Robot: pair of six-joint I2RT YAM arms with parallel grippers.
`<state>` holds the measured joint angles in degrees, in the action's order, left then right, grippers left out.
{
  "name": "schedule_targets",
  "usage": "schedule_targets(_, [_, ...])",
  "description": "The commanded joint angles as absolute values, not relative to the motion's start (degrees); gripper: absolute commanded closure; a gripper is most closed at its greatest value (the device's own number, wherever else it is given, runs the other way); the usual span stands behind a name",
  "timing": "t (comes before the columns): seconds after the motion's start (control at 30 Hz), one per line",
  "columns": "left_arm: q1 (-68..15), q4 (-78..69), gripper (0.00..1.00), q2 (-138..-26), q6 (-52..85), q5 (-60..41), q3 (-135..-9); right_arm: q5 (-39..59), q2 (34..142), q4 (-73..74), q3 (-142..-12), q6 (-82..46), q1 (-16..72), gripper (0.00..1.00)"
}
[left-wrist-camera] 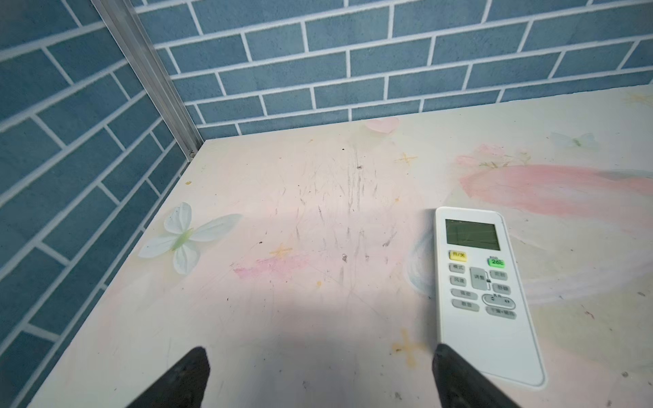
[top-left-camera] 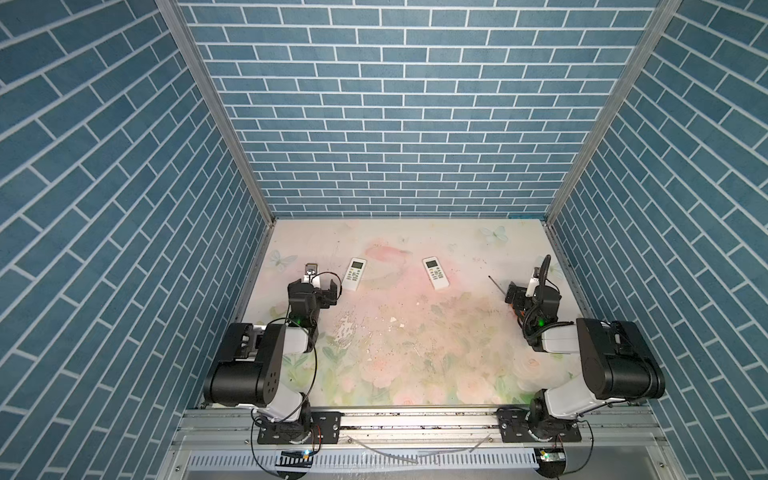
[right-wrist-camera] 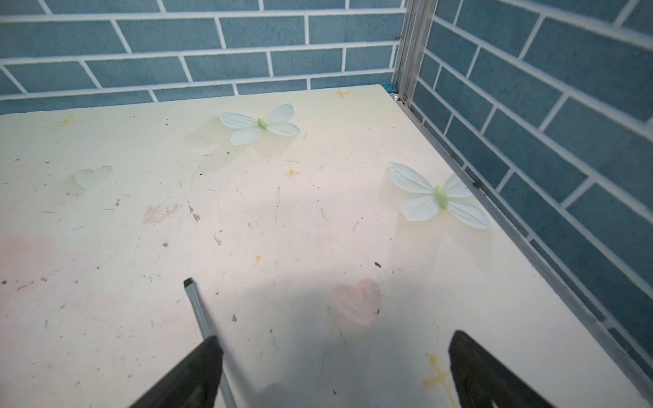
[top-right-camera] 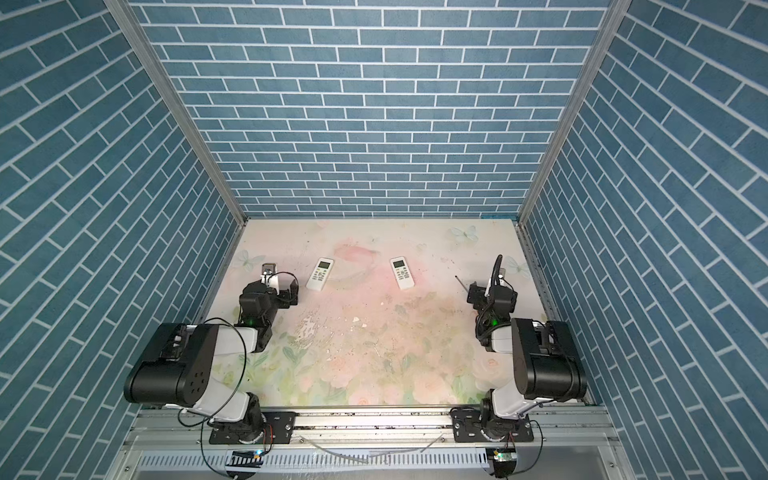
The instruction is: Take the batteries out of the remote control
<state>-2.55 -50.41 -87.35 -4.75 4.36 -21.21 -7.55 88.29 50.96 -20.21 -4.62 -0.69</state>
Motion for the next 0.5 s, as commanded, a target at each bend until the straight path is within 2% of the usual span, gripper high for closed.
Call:
schedule_targets(0.0, [-2.45,-50.1,0.0,-87.67,-5.1,3.86,-21.93,-5.99,88.43,50.02,-22.41,-3.36,-1.57,0.01])
schedule_targets(0.47, [-2.46,-50.08,0.0,-87.71,-5.01,3.81,-21.95,-6.03,88.26,50.44,-22.06,-3.26,-1.56,0.01])
